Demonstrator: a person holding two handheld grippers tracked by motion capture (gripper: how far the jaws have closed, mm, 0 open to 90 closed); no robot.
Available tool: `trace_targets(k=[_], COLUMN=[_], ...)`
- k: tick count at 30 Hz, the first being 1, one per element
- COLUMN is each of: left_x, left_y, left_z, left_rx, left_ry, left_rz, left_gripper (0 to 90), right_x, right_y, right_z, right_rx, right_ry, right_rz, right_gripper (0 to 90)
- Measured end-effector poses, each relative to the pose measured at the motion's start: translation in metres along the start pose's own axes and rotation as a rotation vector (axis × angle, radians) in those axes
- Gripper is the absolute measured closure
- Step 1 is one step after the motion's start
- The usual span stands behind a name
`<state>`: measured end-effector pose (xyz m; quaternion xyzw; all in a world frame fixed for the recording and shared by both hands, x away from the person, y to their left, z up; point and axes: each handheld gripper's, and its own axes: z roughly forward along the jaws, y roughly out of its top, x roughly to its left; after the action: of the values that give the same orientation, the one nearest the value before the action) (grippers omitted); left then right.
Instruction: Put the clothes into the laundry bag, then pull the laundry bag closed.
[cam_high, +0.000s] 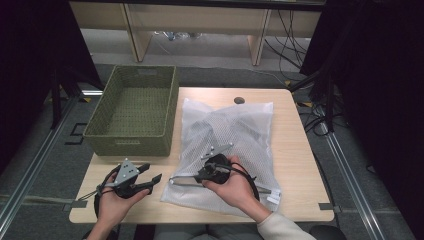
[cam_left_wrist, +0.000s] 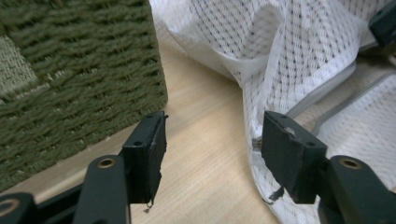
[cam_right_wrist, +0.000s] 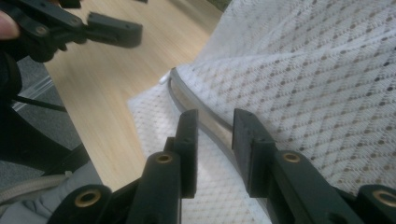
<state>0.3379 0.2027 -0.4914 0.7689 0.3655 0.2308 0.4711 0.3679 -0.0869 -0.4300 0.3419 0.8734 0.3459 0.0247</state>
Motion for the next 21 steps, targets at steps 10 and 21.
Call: trace_targets(k=[10,21], left_x=[-0.002,-0.002], left_y=[-0.005,-0.006], left_z=[0.007,0.009], left_rx=[0.028,0.037], left_ry=[-0.006,-0.006], left_rz=[-0.020,-0.015], left_gripper=[44.9,45.2], right_x=[0.015,0.025], right_y=[0.006,0.013], right_z=[0.013,0.032], right_rx=[0.006,0.032], right_ry=[0.035,0.046], right_rz=[-0.047,-0.058], right_gripper=[75.1,75.4])
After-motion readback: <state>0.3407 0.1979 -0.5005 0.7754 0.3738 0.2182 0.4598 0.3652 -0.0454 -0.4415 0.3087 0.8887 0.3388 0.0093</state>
